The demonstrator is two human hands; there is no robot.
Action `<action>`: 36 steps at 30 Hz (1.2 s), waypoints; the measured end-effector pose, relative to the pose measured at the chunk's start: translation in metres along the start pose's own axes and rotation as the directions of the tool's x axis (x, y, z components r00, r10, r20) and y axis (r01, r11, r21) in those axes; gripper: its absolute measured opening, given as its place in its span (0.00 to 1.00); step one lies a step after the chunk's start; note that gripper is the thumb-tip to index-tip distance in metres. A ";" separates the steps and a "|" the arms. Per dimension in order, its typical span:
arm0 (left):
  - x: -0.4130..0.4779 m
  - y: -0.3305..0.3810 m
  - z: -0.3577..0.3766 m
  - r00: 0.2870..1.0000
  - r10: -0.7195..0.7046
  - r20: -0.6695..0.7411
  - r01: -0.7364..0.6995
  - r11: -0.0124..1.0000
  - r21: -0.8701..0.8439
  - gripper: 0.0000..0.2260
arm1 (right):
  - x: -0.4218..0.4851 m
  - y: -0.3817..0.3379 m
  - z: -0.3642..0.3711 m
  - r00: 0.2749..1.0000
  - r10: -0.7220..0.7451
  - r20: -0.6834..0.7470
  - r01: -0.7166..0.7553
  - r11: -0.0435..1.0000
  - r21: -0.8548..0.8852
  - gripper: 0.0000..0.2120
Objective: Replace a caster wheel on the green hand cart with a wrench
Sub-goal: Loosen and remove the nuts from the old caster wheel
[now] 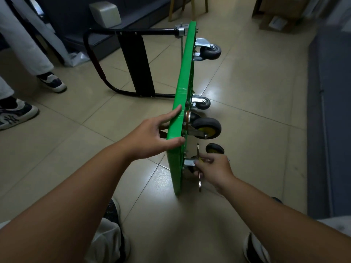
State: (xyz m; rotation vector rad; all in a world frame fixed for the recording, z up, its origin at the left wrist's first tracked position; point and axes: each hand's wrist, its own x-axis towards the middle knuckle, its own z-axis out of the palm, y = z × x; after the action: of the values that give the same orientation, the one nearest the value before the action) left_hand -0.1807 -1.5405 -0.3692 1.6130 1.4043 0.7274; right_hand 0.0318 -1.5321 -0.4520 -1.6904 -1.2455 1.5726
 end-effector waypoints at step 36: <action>-0.002 -0.002 0.003 1.000 0.015 -0.023 -0.014 0.999 0.029 0.39 | -0.012 -0.087 0.012 0.950 0.209 0.234 -0.244 0.961 0.133 0.06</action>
State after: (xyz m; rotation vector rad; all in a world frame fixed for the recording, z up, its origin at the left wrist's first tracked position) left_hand -0.1795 -1.5430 -0.3725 1.6433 1.4271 0.7402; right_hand -0.0025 -1.5065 -0.3743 -1.6395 -1.0187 1.9853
